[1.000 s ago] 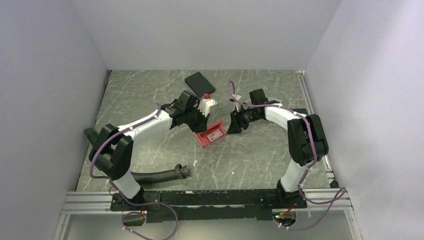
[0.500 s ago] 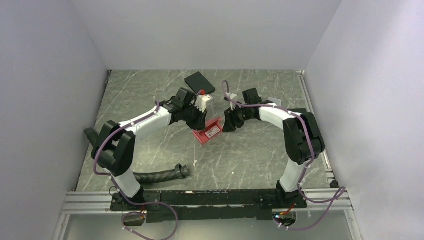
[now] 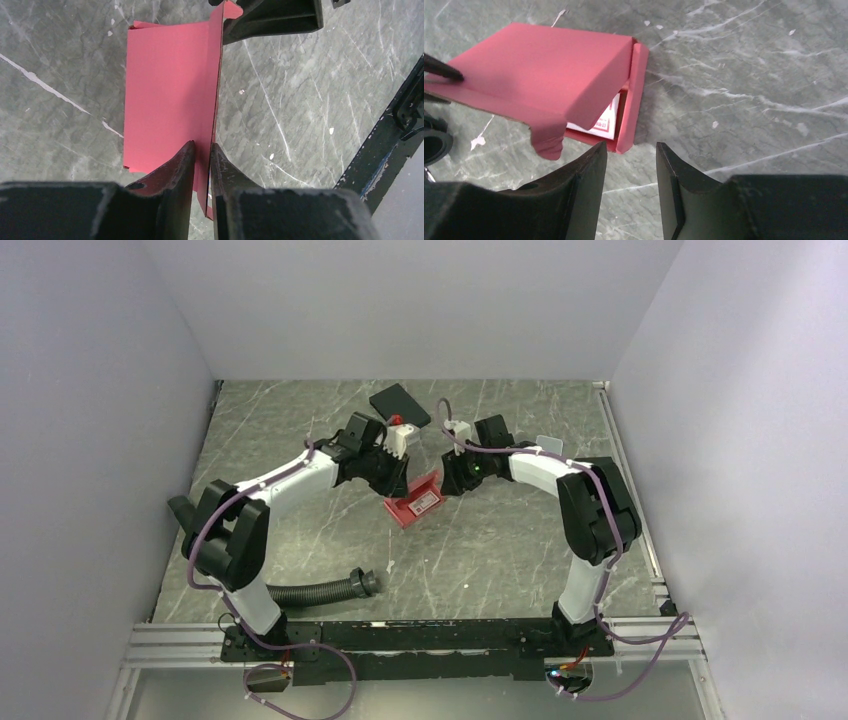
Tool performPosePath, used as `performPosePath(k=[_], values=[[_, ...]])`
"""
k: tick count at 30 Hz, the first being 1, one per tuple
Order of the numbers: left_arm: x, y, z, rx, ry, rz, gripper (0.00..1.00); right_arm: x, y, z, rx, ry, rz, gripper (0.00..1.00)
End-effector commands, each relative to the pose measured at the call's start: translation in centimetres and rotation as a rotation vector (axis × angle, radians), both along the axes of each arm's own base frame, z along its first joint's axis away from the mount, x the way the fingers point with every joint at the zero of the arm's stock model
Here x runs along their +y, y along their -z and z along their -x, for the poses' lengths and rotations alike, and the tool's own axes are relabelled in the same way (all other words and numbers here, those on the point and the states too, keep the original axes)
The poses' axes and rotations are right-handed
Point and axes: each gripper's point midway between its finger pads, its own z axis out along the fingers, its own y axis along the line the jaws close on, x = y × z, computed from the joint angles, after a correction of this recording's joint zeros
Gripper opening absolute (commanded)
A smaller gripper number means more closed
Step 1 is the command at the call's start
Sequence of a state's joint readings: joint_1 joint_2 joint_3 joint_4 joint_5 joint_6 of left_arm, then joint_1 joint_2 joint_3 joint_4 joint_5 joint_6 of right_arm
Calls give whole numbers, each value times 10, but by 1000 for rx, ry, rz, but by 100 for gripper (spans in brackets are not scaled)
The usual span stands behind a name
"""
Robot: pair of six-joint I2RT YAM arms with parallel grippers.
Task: Fold the paper box
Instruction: Close the paper box at the center of the board.
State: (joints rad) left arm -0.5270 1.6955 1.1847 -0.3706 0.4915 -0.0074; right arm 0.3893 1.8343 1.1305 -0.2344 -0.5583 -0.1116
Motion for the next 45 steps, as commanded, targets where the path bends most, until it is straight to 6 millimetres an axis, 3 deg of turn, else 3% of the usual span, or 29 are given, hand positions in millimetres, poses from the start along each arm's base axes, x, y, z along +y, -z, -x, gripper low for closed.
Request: performPosePath(k=[1, 13, 18, 25, 30, 36, 41, 45], values=[[-1, -9, -9, 27, -37, 37, 23, 11, -15, -24, -49, 52, -53, 44], [5, -12, -18, 75, -78, 87, 24, 21, -13, -29, 2, 84, -112, 41], [3, -11, -12, 91, -47, 97, 21, 19, -18, -28, 8, 84, -132, 41], [3, 2, -4, 141, -21, 77, 18, -6, -51, -28, -64, -2, -173, 46], [-1, 12, 3, 173, 7, 43, 18, -26, -91, -23, -218, -90, -205, 51], [-6, 22, 15, 188, 44, -3, 19, -13, -132, 13, -430, -360, -290, 59], [-12, 27, 24, 196, 67, -34, 19, -1, -126, 52, -619, -666, -272, 66], [-14, 29, 27, 167, 112, -54, 20, 3, -109, 67, -761, -844, -184, 71]])
